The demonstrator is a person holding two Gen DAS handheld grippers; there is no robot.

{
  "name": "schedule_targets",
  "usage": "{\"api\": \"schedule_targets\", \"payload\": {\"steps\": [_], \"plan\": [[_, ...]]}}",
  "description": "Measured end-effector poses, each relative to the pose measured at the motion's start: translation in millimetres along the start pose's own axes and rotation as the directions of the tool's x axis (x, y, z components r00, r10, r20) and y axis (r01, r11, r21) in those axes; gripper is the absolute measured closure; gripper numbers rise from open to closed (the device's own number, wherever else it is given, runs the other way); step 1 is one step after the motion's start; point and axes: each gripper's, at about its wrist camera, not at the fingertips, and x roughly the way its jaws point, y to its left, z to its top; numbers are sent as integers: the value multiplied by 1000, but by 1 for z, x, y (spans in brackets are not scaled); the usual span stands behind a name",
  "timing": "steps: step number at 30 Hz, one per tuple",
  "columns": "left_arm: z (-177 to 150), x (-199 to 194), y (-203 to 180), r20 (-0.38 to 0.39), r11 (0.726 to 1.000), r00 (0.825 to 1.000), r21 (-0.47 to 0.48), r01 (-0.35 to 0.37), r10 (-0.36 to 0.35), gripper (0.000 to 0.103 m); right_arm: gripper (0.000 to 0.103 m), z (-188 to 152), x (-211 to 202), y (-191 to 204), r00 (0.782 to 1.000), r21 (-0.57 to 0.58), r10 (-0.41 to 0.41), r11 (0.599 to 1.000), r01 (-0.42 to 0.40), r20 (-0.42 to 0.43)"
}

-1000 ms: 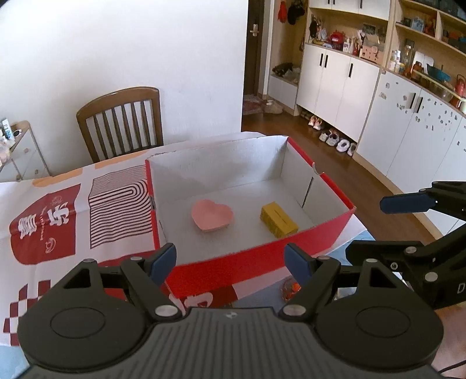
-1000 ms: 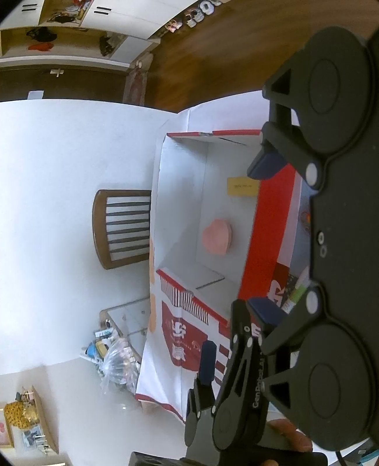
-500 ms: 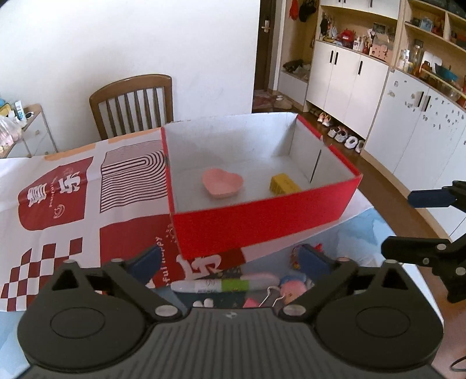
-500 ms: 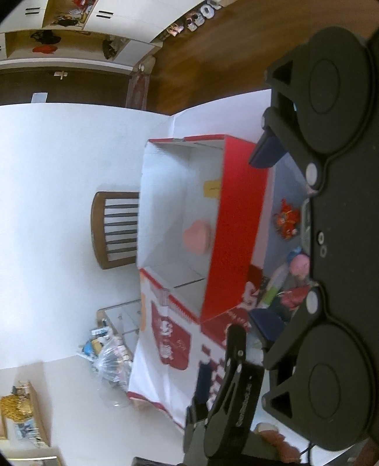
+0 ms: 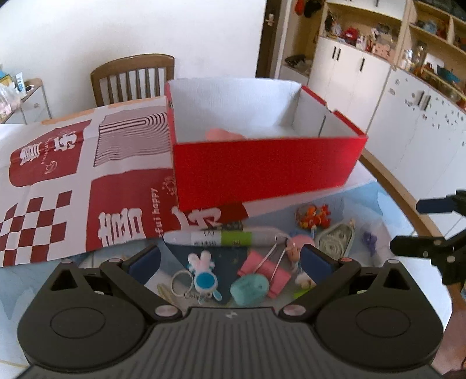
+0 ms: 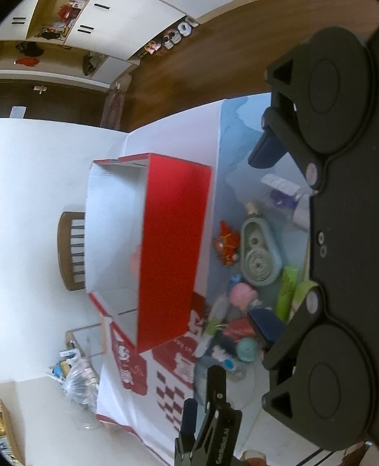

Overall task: Organize rigid objects
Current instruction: 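Lift both grippers out of the box back toward the items, then grasp the teal egg toy with the left gripper while the right grasps the clear jar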

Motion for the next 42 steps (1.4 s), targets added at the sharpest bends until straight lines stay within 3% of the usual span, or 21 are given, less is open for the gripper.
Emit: {"api": "schedule_targets", "payload": {"steps": [8, 18, 23, 34, 37, 42], "plan": [[-16, 18, -10, -42, 999, 999, 52, -4, 6, 1, 2, -16, 17, -8, 997, 40, -32, 999, 35, -71], [-33, 35, -19, -76, 992, 997, 127, 25, -15, 2, 17, -20, 31, -16, 991, 92, -51, 994, 62, -122], [-34, 37, -19, -81, 989, 997, 145, 29, -18, 21, 23, -19, 34, -17, 989, 98, -52, 993, 65, -136], [-31, 37, -19, -48, 978, 997, 197, 61, -52, 41, 39, -16, 43, -21, 984, 106, -65, 991, 83, -166], [-32, 36, -21, -64, 974, 995, 209, 92, -80, 57, 41, -15, 44, -21, 984, 108, -63, 991, 82, -167], [-35, 40, -20, -85, 972, 992, 211, 106, -90, 58, 47, -14, 45, -21, 983, 103, -64, 991, 83, -173]]}}
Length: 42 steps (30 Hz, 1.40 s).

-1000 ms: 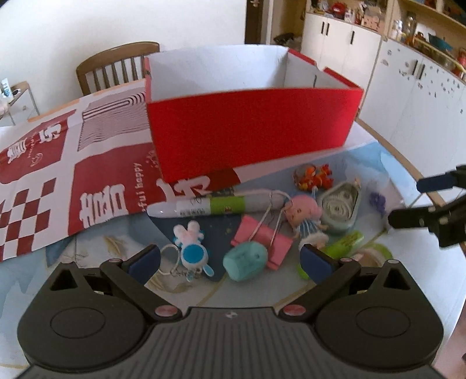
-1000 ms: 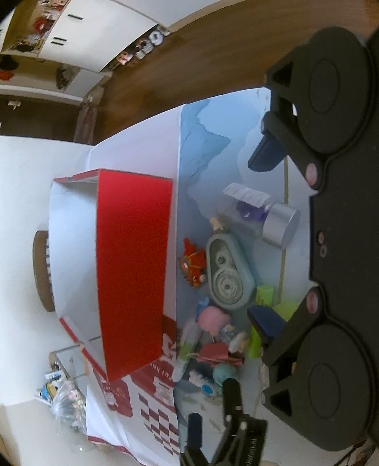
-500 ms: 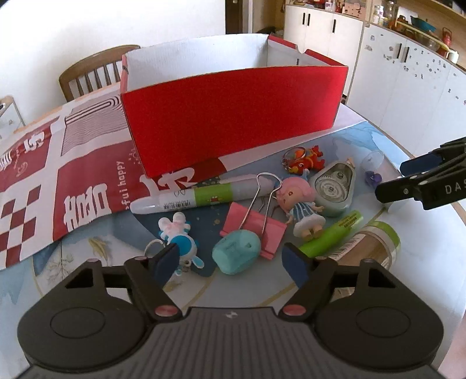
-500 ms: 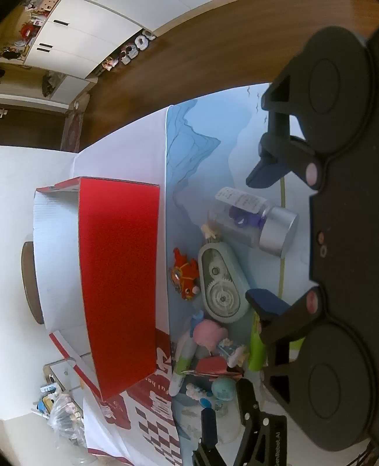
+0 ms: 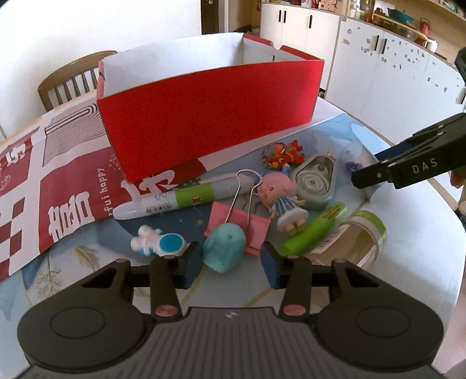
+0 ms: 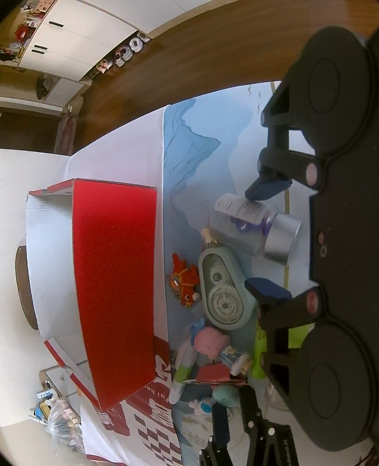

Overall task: Organize rigid objects
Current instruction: 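Grasp the teal egg toy with the left gripper while the right grasps the clear jar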

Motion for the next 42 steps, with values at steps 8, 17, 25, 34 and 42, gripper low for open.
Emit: {"api": "schedule_targets", "payload": {"steps": [8, 17, 25, 34, 42], "plan": [[0, 4, 7, -11, 999, 1000, -22, 24, -25, 63, 52, -1, 6, -1, 1000, -1, -16, 1000, 16, -20], [3, 5, 12, -26, 997, 999, -61, 42, -43, 69, 62, -1, 12, -6, 999, 27, -32, 999, 33, -32], [9, -4, 16, -12, 995, 999, -84, 50, -51, 69, 62, 5, -4, -8, 1000, 49, -12, 999, 12, 4], [34, -25, 26, 15, 990, 999, -137, 34, -32, 69, 62, 24, -31, -4, 999, 57, 33, 998, -35, 44], [66, -40, 35, 48, 980, 998, -197, 35, -26, 69, 62, 56, -55, 5, 993, 28, 69, 997, -72, 94]]}}
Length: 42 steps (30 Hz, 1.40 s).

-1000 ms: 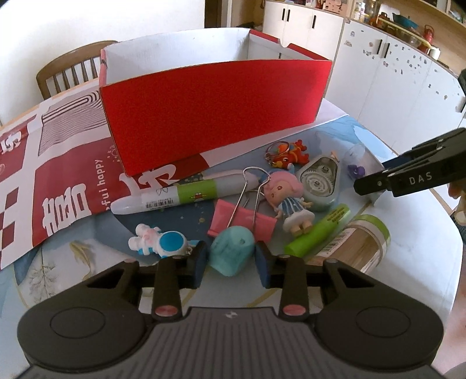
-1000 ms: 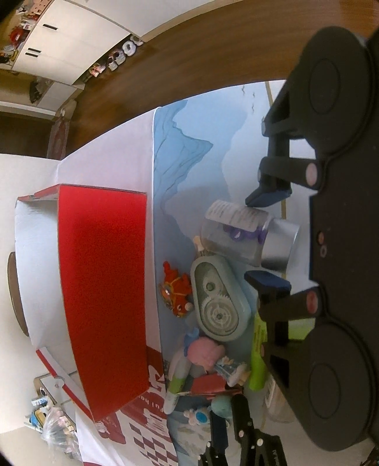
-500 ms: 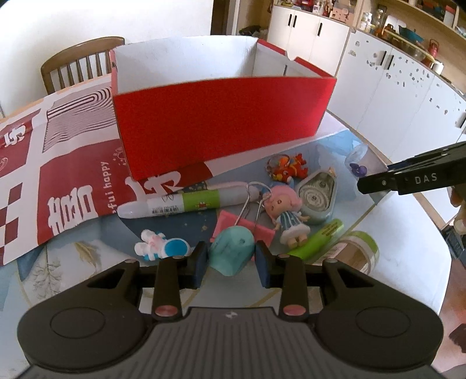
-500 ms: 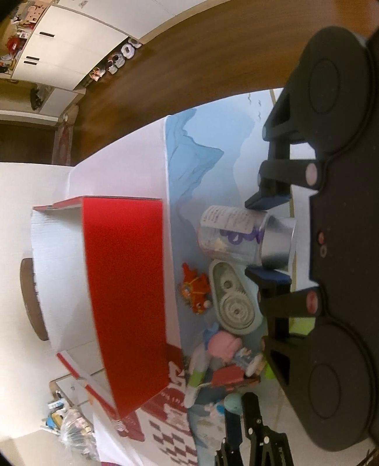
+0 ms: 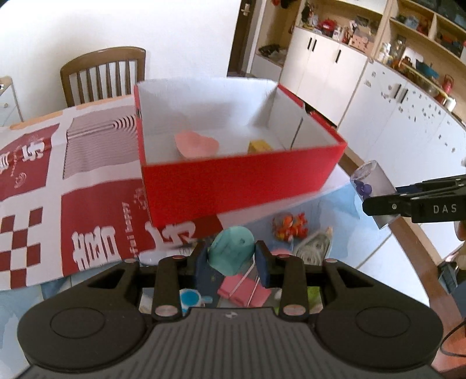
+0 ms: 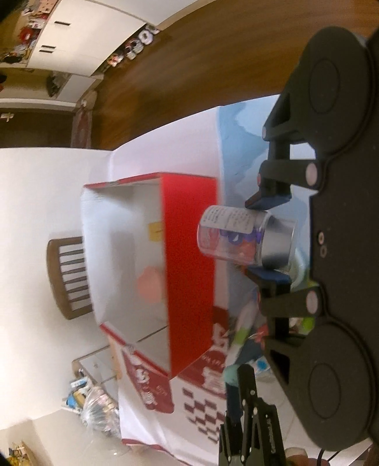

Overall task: Organize rigid objects
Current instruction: 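Grasp the teal egg toy with the left gripper while the right grasps the clear jar, then carry the teal toy and clear jar into the red box with both grippers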

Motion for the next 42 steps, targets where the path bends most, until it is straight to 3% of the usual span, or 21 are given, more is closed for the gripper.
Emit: {"api": "schedule_targets", "payload": {"steps": [12, 21, 29, 42], "plan": [[56, -12, 10, 66, 1000, 998, -10, -24, 24, 69, 62, 59, -10, 17, 996, -75, 21, 997, -15, 86], [100, -2, 13, 105, 999, 994, 12, -31, 30, 69, 62, 93, 6, 28, 993, -120, 11, 993, 3, 117], [126, 29, 15, 79, 998, 996, 47, -34, 30, 69, 62, 115, 34, 29, 995, -119, -8, 993, 20, 103], [153, 94, 24, 9, 992, 996, 91, -93, 93, 69, 62, 119, 93, 36, 998, -179, -67, 981, 69, 19]]}}
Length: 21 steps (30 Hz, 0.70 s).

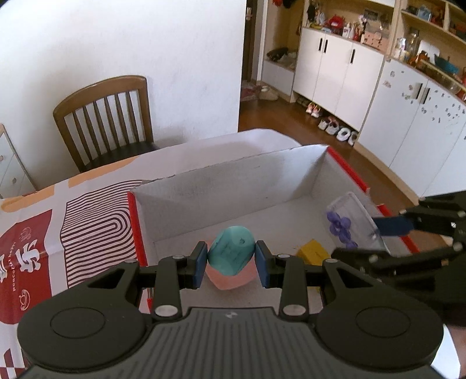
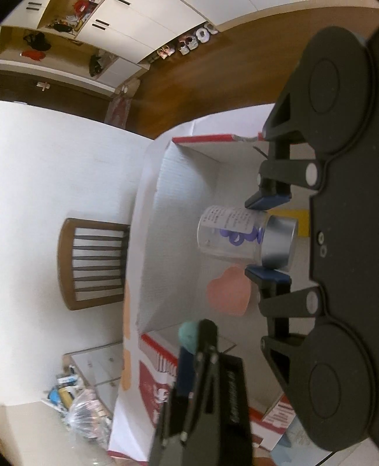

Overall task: Organize rigid objects
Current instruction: 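Carry the teal toy and clear jar into the red box with both grippers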

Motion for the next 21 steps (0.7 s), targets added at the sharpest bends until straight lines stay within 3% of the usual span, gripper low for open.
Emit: {"api": "schedule_targets", "payload": {"steps": [11, 21], "plan": [[6, 49, 7, -93, 1000, 995, -2, -24, 24, 69, 62, -2, 39, 10, 995, -26, 7, 1000, -9, -97], [0, 70, 6, -181, 1000, 983, 20, 3, 0, 69, 62, -4, 58, 13, 983, -38, 43, 998, -50, -176]]}}
